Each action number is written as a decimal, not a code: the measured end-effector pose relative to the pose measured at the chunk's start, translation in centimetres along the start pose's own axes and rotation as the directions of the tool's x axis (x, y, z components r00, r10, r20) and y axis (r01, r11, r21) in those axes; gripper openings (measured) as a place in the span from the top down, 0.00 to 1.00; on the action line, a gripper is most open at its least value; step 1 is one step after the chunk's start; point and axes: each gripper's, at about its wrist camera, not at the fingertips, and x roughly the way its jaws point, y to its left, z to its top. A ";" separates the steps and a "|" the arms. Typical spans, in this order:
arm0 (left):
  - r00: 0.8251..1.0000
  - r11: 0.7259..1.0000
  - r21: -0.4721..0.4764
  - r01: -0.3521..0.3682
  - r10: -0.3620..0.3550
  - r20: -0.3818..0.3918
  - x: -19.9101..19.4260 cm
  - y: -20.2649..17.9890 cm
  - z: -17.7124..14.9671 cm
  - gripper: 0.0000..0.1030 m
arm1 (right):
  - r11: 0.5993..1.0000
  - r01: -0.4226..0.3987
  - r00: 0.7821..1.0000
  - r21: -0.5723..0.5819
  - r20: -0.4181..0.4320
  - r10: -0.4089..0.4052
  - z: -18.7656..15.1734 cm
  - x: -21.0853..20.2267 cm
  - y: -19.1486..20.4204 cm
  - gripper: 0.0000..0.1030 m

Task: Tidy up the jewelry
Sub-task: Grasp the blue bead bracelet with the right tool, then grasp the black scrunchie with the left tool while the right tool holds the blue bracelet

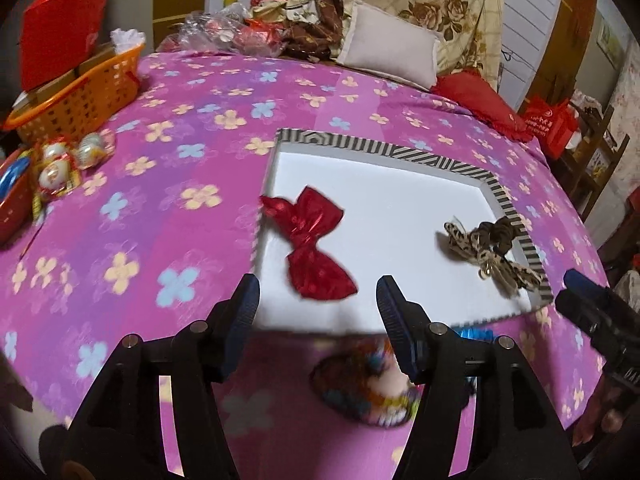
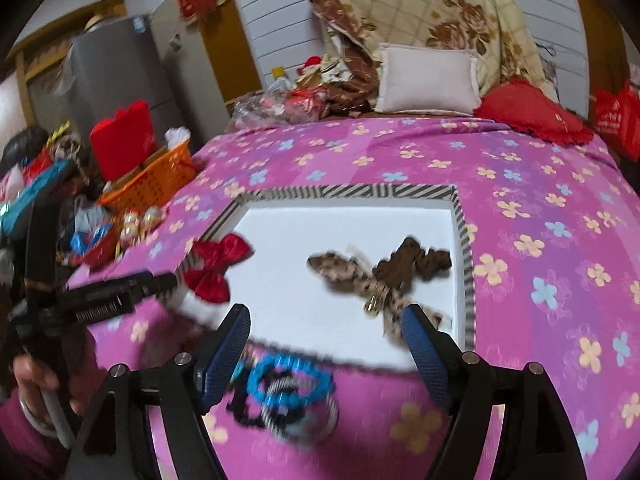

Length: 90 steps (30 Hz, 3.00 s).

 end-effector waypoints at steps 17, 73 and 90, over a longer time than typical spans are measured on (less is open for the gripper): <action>0.995 0.999 -0.022 -0.030 0.028 -0.091 -0.9 0.9 -6.5 0.41 | 0.994 0.036 0.992 -0.106 -0.116 -0.048 -5.0 2.6 3.8 0.33; 0.984 0.989 0.085 0.121 -0.108 -0.141 -1.0 -4.7 -7.6 0.41 | 0.998 -0.057 0.977 0.030 -0.203 0.062 -8.7 -0.4 -1.4 0.86; 0.977 0.936 0.311 0.163 -0.110 -0.181 1.7 -12.1 -8.3 0.41 | 0.984 -0.070 0.986 0.162 -0.139 0.093 -8.5 -2.1 -5.0 0.86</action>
